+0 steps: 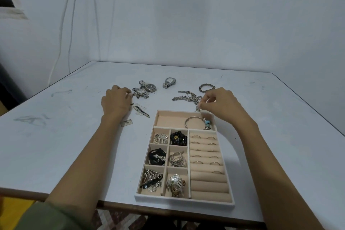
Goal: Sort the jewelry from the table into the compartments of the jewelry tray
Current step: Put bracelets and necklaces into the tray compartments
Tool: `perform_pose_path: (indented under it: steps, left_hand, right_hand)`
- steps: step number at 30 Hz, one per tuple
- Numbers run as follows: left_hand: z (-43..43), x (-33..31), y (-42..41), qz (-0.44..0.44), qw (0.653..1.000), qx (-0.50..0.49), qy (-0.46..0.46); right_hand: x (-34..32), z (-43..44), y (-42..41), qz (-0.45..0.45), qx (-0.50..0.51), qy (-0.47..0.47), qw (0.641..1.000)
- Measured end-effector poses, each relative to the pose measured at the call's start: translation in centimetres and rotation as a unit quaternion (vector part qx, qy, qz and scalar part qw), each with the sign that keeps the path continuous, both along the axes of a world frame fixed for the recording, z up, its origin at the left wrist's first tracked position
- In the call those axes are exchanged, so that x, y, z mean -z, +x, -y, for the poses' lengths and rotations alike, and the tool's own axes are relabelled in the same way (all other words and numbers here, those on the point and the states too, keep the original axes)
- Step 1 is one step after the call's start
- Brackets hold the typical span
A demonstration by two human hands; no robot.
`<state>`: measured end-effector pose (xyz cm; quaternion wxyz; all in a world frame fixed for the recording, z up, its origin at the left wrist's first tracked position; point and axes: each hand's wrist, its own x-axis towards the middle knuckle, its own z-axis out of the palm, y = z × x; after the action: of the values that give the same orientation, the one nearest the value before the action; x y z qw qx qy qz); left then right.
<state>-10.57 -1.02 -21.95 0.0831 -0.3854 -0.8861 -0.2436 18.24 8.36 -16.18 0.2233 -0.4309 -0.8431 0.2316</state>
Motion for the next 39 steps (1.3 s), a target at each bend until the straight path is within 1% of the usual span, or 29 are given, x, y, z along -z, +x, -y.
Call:
perform_pose_path:
  steps: [5,9,15,18,20,23,25,26,28,31,34,35,36,39]
  left_hand:
    - [0.2,0.1,-0.2,0.048,0.996,-0.007,0.079]
    - [0.9,-0.5,0.3,0.12,0.976,-0.021,0.178]
    - [1.3,-1.1,-0.4,0.2,0.942,0.036,0.269]
    - [1.1,-1.4,-0.3,0.212,0.926,0.097,0.295]
    - [1.0,-1.7,-0.2,0.233,0.91,0.127,0.318]
    - [0.7,-2.2,0.4,0.281,0.875,0.158,0.36]
    - [0.6,-2.6,0.8,0.311,0.851,0.178,0.383]
    - [0.6,-2.7,1.0,0.319,0.845,0.185,0.386]
    - [0.7,-2.9,1.1,0.324,0.84,0.193,0.39]
    - [0.8,-3.1,1.1,0.325,0.834,0.192,0.402]
    - [0.8,-3.3,0.8,0.325,0.832,0.179,0.412]
    - [0.9,-3.4,0.7,0.325,0.832,0.177,0.413]
    - [0.9,-3.5,0.7,0.325,0.832,0.177,0.414]
    - [1.0,-3.5,0.7,0.327,0.831,0.177,0.413]
  right_hand:
    - [-0.1,0.3,-0.3,0.005,-0.003,0.012,1.0]
    - [-0.1,0.1,-0.4,-0.009,-0.002,-0.001,1.0]
    - [0.0,-0.3,-0.2,-0.076,-0.004,-0.044,0.996]
    - [0.1,-1.3,-0.3,-0.105,0.025,-0.059,0.992]
    - [0.2,-2.4,-0.5,-0.111,0.049,-0.062,0.991]
    - [0.8,-4.1,-1.3,-0.079,0.056,-0.066,0.993]
    - [1.3,-5.2,-2.1,-0.039,0.058,-0.062,0.996]
    - [1.5,-5.6,-2.5,-0.016,0.062,-0.054,0.996]
    - [1.7,-6.4,-3.3,0.019,0.066,-0.038,0.997]
    - [1.6,-6.7,-4.5,0.051,0.039,-0.037,0.997]
    - [1.7,-6.3,-5.9,0.14,0.02,-0.02,0.99]
    - [1.8,-6.1,-6.2,0.156,0.024,-0.011,0.987]
    - [1.9,-6.0,-6.5,0.153,0.029,-0.008,0.988]
    - [2.1,-6.3,-7.0,0.107,0.041,-0.018,0.993]
